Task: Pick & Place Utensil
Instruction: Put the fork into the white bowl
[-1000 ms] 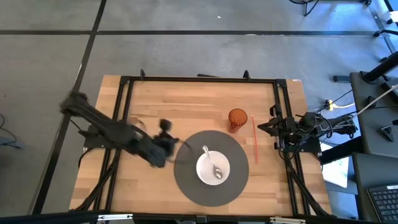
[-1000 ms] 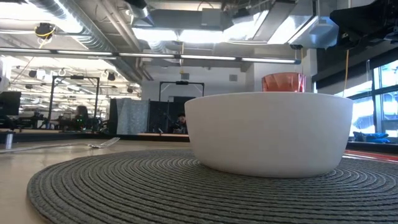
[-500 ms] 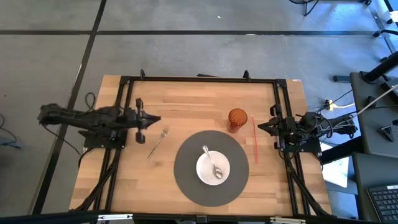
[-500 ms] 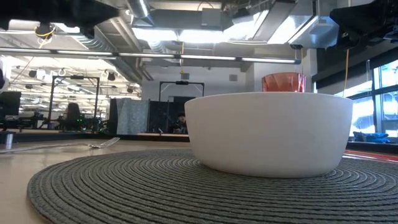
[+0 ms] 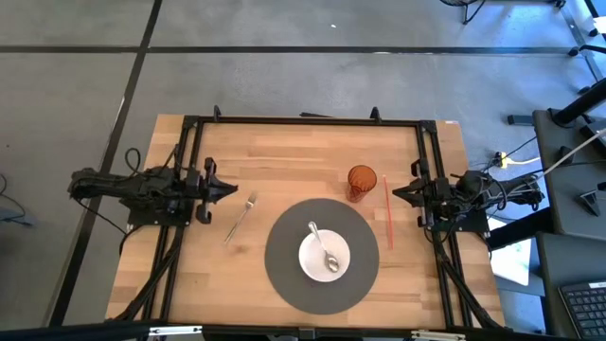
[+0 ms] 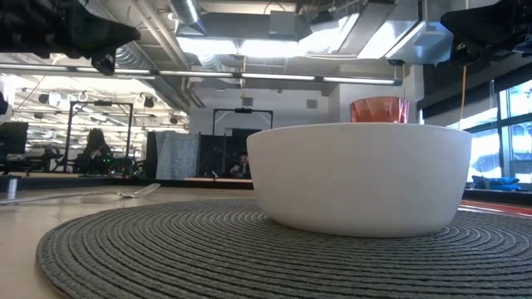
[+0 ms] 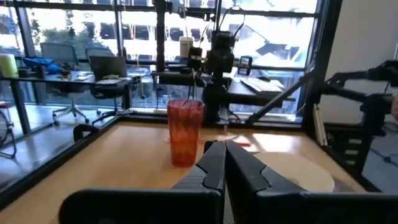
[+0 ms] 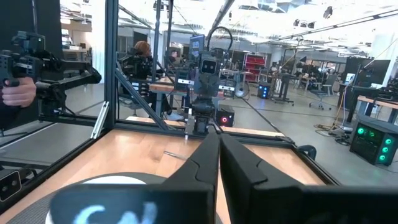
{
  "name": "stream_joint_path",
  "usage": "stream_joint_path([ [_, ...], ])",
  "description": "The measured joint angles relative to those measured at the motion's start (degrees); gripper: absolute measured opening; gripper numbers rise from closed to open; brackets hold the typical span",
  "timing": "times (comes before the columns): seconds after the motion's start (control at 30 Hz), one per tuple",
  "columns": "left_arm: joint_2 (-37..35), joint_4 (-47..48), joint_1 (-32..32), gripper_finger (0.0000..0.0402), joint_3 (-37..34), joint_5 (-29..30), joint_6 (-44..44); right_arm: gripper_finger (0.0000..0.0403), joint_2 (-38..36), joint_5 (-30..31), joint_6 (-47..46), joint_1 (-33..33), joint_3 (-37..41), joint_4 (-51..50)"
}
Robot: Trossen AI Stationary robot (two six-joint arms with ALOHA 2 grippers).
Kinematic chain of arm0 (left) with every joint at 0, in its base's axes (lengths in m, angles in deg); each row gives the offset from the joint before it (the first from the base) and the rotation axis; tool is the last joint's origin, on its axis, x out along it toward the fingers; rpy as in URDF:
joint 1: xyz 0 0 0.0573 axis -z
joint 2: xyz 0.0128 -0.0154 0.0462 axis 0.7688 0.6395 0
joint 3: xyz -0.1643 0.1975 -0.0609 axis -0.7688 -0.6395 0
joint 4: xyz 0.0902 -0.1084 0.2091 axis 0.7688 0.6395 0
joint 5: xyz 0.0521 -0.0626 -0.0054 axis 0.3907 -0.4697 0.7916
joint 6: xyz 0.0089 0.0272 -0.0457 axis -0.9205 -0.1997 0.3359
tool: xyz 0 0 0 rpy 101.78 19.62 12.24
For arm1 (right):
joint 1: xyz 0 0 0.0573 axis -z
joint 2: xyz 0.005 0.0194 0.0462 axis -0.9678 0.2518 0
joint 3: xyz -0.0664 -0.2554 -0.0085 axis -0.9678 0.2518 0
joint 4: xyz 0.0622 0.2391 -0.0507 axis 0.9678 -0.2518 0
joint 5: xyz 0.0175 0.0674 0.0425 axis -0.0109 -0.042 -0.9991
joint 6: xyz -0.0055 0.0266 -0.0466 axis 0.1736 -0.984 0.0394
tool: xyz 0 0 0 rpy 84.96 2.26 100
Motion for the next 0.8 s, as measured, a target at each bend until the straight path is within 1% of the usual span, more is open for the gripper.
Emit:
stream_joint_path([
  [0.1, -0.31, -0.66, 0.0, 0.0001, -0.06, 0.7, -2.01, 0.0016, 0.0, 0.01, 0.11, -0.01, 0.0, 0.0],
  [0.23, -0.28, -4.66, -0.02, 0.0002, -0.06, 4.4, -5.5, 0.0016, 0.0, 0.02, 0.24, -0.01, 0.0, 0.0],
  [0.3, -0.21, -4.6, 0.0, 0.0002, -0.06, 4.94, -5.13, 0.0016, 0.0, 0.02, 0.24, 0.0, 0.0, -0.02],
  [0.47, -0.14, -2.05, 0.0, 0.0001, -0.24, 4.99, -1.08, 0.0016, 0.0, 0.02, 1.51, -0.01, 0.02, -0.02],
  [0.6, -0.62, -3.63, 0.0, 0.0002, -3.6, 5.54, -0.5, 0.0016, 0.02, 0.02, 1.51, -0.01, 0.0, 0.04],
  [0.67, -0.64, -4.16, 0.0, 0.0001, -4.88, 6.76, -0.23, 0.0016, 0.01, 0.02, 1.51, 0.0, 0.0, 0.48],
  [0.8, -0.65, -4.15, 0.0, 0.0002, -5.94, 8.02, -0.11, 0.0016, 0.02, 0.02, 1.51, -0.01, 0.01, 0.81],
])
